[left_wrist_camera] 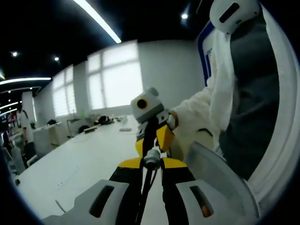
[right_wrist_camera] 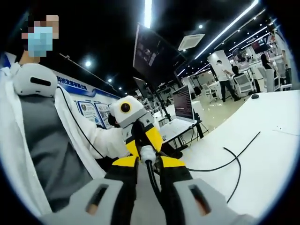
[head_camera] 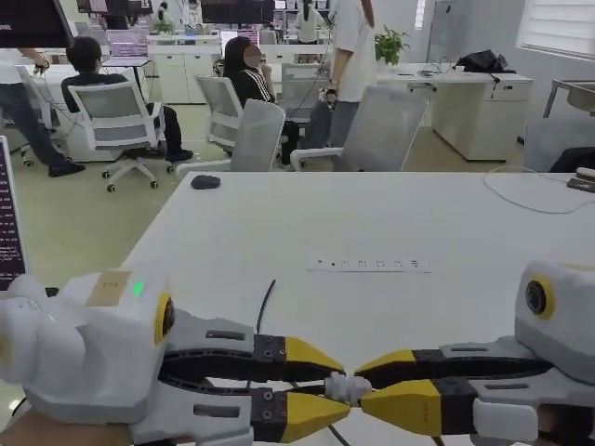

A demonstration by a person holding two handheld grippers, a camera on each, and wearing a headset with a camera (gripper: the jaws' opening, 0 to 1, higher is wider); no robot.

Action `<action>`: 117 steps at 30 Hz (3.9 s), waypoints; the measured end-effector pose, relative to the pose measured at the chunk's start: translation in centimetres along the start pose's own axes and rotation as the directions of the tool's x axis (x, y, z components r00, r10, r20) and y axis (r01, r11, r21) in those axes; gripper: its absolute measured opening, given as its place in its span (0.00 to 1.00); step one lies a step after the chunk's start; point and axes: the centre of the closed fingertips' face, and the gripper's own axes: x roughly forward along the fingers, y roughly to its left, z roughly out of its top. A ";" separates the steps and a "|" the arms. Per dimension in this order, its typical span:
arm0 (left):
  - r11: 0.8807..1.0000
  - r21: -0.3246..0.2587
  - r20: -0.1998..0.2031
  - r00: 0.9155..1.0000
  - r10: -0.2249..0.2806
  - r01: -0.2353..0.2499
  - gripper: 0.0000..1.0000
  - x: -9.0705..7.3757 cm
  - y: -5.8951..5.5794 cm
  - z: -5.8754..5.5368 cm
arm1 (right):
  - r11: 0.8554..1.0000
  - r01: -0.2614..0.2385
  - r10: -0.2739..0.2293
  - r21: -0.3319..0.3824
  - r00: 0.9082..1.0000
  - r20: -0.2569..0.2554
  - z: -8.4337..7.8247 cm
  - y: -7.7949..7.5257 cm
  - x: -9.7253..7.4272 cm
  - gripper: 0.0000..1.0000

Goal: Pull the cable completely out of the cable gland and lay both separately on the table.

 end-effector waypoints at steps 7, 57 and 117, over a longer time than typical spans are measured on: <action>1.000 0.027 0.004 1.000 0.012 -0.012 0.15 -0.2 0.0 0.3 | 0.999 -0.019 0.019 0.031 1.000 -0.001 0.0 0.5 0.3 0.12; 0.962 -0.243 0.074 0.987 0.144 -0.122 0.17 1.6 0.5 0.0 | 0.884 -0.025 0.007 -0.467 0.999 -0.041 -0.9 0.5 -2.5 0.01; 0.955 -0.276 0.094 0.986 0.139 -0.109 0.16 -2.3 1.3 -1.6 | 0.866 0.128 -0.234 -0.483 0.958 -0.166 -3.8 -2.7 -2.3 0.03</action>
